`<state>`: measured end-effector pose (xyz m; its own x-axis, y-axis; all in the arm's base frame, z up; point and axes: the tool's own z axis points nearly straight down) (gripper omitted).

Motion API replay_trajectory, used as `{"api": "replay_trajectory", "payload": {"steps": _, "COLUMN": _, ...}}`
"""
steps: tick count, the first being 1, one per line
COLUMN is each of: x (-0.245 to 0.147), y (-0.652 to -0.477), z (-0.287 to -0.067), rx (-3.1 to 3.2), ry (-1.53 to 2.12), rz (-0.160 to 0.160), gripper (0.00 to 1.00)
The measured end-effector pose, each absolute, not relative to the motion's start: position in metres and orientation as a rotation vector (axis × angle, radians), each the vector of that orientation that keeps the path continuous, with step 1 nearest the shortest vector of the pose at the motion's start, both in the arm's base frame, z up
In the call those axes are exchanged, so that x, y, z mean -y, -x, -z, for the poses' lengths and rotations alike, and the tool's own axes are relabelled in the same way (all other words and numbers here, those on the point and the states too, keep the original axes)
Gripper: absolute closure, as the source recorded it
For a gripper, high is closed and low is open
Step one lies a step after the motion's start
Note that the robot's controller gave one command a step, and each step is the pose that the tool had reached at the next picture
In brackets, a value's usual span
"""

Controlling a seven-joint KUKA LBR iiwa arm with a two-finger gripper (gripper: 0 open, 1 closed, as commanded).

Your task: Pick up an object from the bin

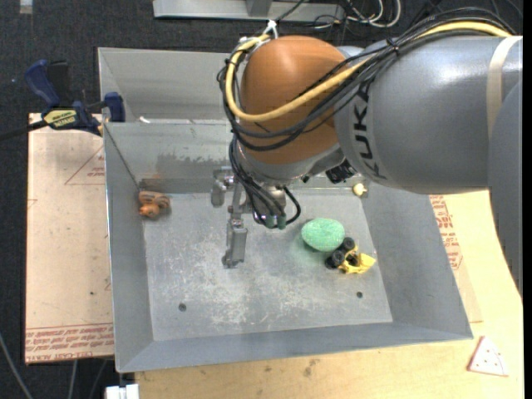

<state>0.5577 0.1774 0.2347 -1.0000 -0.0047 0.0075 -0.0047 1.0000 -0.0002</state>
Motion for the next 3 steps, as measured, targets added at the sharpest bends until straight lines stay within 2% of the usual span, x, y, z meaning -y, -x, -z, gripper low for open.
{"api": "replay_trajectory", "payload": {"steps": 1, "x": -0.176, "y": -0.559, "z": -0.24, "rx": 3.142, "ry": -0.001, "rz": 0.002, "gripper": 0.0}}
{"api": "replay_trajectory", "payload": {"steps": 2, "x": -0.197, "y": -0.583, "z": -0.169, "rx": 3.145, "ry": 0.124, "rz": 0.005, "gripper": 0.0}}
{"api": "replay_trajectory", "payload": {"steps": 3, "x": -0.231, "y": -0.618, "z": -0.151, "rx": 3.139, "ry": -0.135, "rz": 0.0, "gripper": 0.0}}
